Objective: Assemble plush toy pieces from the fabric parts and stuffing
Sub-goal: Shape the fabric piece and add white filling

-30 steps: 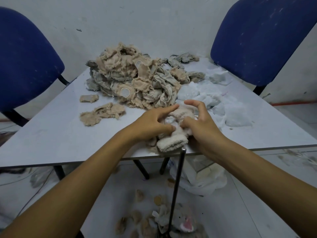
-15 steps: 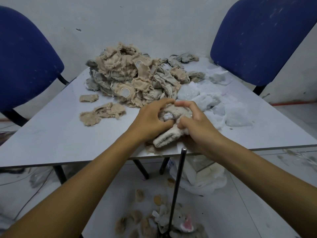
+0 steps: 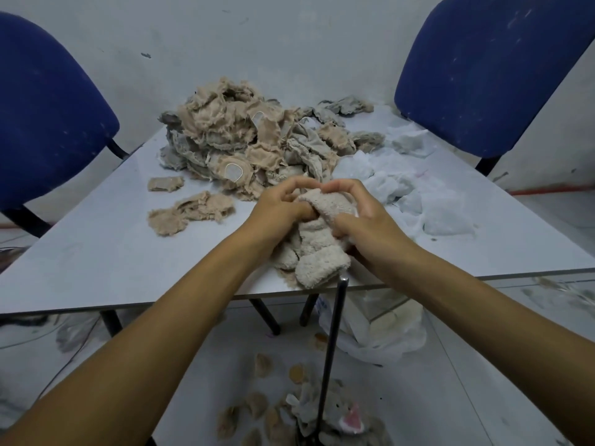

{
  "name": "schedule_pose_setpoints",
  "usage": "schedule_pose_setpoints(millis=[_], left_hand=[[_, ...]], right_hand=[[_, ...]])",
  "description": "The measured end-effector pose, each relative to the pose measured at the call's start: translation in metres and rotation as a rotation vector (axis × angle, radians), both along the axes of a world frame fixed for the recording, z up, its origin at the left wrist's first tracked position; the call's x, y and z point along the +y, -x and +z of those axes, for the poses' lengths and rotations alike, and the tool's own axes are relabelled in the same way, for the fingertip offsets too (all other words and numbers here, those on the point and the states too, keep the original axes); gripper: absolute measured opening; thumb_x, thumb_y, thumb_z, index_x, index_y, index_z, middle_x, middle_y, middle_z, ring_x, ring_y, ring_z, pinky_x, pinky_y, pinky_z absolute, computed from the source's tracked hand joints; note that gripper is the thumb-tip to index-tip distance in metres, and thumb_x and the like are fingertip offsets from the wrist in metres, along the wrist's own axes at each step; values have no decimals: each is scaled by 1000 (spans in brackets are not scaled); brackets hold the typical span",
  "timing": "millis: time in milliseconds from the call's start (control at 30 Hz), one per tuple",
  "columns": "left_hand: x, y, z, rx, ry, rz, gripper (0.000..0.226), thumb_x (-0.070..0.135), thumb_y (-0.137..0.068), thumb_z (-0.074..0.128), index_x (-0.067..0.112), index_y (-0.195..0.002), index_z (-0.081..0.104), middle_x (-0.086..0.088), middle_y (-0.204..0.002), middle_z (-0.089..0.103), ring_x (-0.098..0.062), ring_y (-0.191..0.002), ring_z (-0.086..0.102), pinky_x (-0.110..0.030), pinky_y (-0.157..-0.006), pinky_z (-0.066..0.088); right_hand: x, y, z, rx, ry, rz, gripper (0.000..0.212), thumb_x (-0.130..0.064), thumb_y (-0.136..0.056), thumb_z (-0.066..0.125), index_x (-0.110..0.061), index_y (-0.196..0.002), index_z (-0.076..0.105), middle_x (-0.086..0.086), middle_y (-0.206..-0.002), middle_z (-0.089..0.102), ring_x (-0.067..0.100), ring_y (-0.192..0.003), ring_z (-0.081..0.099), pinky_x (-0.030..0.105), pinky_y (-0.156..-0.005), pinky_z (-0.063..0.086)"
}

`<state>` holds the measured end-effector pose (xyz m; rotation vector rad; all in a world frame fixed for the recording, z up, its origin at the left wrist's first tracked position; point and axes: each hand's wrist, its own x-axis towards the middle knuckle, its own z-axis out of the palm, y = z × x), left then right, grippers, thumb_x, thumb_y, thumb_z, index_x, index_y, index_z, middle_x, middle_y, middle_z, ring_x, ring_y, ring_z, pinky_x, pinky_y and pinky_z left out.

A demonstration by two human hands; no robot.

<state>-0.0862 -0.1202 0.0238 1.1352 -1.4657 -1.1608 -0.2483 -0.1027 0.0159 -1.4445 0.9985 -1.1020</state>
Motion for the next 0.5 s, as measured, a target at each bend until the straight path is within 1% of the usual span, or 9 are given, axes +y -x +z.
schedule_pose_setpoints(millis=[67,100,133,167,233,267,300,400,500], left_hand=[[-1,4,-2,-97,54,184,32,1,-80,64,25,-100,60,-4,-73,55,-8,-56,51,-24,-52,44],[-1,6,-5,-186,123,254,28,6,-80,65,25,-99,56,-1,-71,52,-6,-51,44,-22,-49,38],[-1,6,-9,-280,206,315,25,13,-80,66,25,-98,53,4,-71,51,-3,-50,41,-18,-48,35],[1,7,-10,-364,283,358,22,20,-82,65,26,-98,51,11,-72,51,0,-54,43,-12,-49,32],[3,9,-8,-470,377,351,19,25,-88,61,30,-104,51,15,-84,57,4,-70,51,-9,-59,35],[3,8,-5,-473,392,304,23,24,-89,59,31,-110,51,14,-92,60,1,-75,54,-15,-65,40],[3,6,-1,-438,383,239,32,20,-88,59,32,-116,49,12,-99,61,-7,-79,58,-23,-67,45],[0,2,12,-287,340,103,63,6,-79,61,37,-131,42,3,-107,59,-16,-84,65,-36,-67,55],[-1,8,16,-195,442,267,56,2,-87,61,34,-129,43,6,-100,58,-8,-79,65,-24,-59,52]], right_hand=[[2,-7,-2,-27,-25,9,47,8,-83,44,-27,-113,57,-13,-66,58,6,-47,39,21,-44,34],[4,-10,-2,-42,-40,8,47,8,-83,44,-26,-114,57,-14,-58,53,7,-46,37,21,-44,32],[5,-13,-2,-60,-48,4,47,8,-84,43,-24,-115,56,-13,-57,52,7,-46,35,21,-44,32],[6,-14,0,-76,-38,-1,48,9,-84,43,-24,-116,55,-13,-66,56,7,-47,36,21,-44,33],[7,-12,7,-56,35,-25,50,10,-84,45,-26,-119,51,-18,-101,59,6,-51,46,19,-46,39],[6,-9,10,-25,84,-46,52,9,-84,47,-29,-120,49,-18,-111,56,5,-54,53,19,-48,43],[5,-6,13,6,125,-76,55,6,-83,50,-34,-120,47,-14,-112,57,4,-56,58,20,-49,46],[0,3,17,-2,177,-212,62,5,-81,56,-41,-121,44,4,-99,57,5,-54,59,24,-47,50],[-6,0,13,-88,93,-221,64,4,-84,63,-40,-125,41,8,-104,57,4,-67,65,28,-57,58]])
